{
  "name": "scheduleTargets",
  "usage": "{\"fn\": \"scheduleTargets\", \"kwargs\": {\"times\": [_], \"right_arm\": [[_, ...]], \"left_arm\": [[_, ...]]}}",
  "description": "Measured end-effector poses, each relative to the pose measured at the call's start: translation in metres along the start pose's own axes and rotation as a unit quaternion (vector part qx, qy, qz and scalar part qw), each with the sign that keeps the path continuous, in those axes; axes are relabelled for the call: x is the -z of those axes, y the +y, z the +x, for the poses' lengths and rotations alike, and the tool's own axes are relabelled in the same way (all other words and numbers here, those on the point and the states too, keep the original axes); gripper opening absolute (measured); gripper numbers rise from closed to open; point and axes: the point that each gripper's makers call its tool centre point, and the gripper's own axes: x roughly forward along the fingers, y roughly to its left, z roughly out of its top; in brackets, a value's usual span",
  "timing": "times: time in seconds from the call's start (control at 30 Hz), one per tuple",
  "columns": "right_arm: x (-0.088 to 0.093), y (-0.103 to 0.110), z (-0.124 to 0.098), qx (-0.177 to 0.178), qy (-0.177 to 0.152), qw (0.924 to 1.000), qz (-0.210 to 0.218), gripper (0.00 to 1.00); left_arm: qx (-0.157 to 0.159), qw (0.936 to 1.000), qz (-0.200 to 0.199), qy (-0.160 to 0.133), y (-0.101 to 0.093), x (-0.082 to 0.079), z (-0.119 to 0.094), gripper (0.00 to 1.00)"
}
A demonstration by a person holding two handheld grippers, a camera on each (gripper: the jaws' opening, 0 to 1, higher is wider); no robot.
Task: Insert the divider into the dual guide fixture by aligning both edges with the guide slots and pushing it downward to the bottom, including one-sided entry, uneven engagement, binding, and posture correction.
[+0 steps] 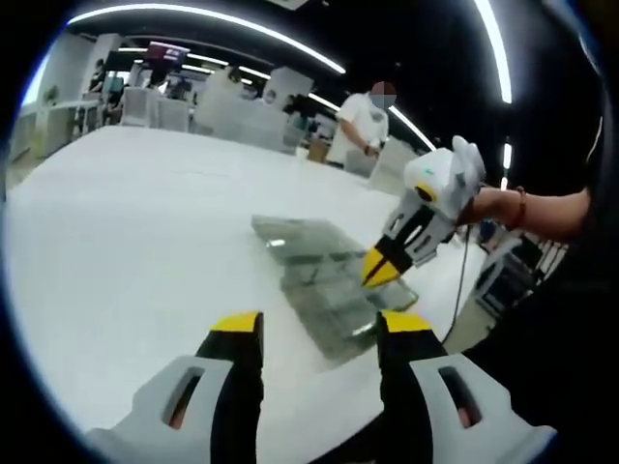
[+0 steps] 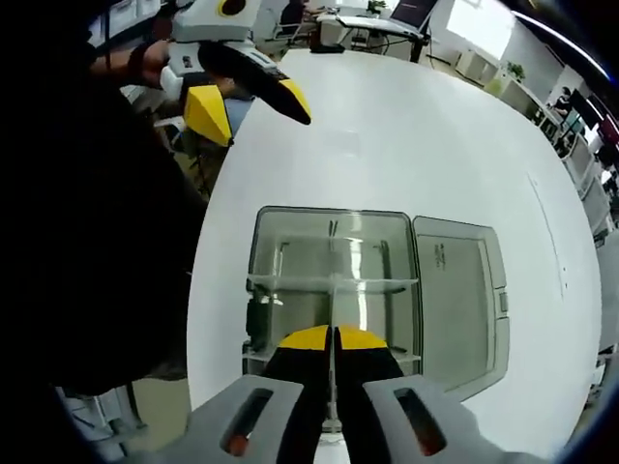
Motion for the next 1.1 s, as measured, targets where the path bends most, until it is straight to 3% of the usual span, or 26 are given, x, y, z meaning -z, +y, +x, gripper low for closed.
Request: {"fn": "scheduleTargets", "kwargs": {"times": [0.2, 0.47, 0.63, 0.7, 0.83, 0.97, 1.1], "right_arm": [[0.002, 0.000, 0.005, 0.019, 0.006, 0.9994, 0.027, 0.00], [-0.004, 0.002, 0.003, 0.056, -0.019, 0.9958, 0.069, 0.07], [-0.009, -0.002, -0.010, 0.081, -0.049, 0.9895, 0.109, 0.07], [-0.009, -0.010, -0.016, 0.113, -0.059, 0.9848, 0.118, 0.09], [-0.009, -0.010, -0.023, 0.124, -0.080, 0.9777, 0.149, 0.08], [-0.009, -0.007, -0.031, 0.139, -0.095, 0.9731, 0.157, 0.07], [-0.002, -0.007, -0.036, 0.157, -0.089, 0.9717, 0.152, 0.08]], "left_arm": [[-0.009, 0.9998, 0.008, 0.016, 0.011, 0.006, -0.001, 0.45], [-0.053, 0.9977, 0.012, 0.041, 0.041, 0.016, -0.006, 0.45], [-0.087, 0.9942, 0.025, 0.058, 0.061, 0.019, -0.006, 0.45], [-0.099, 0.9926, 0.030, 0.065, 0.068, 0.021, -0.004, 0.45], [-0.123, 0.9888, 0.039, 0.076, 0.080, 0.023, -0.002, 0.46], [-0.136, 0.9851, 0.059, 0.088, 0.086, 0.024, 0.000, 0.46], [-0.168, 0.9794, 0.063, 0.093, 0.098, 0.023, 0.000, 0.46]]}}
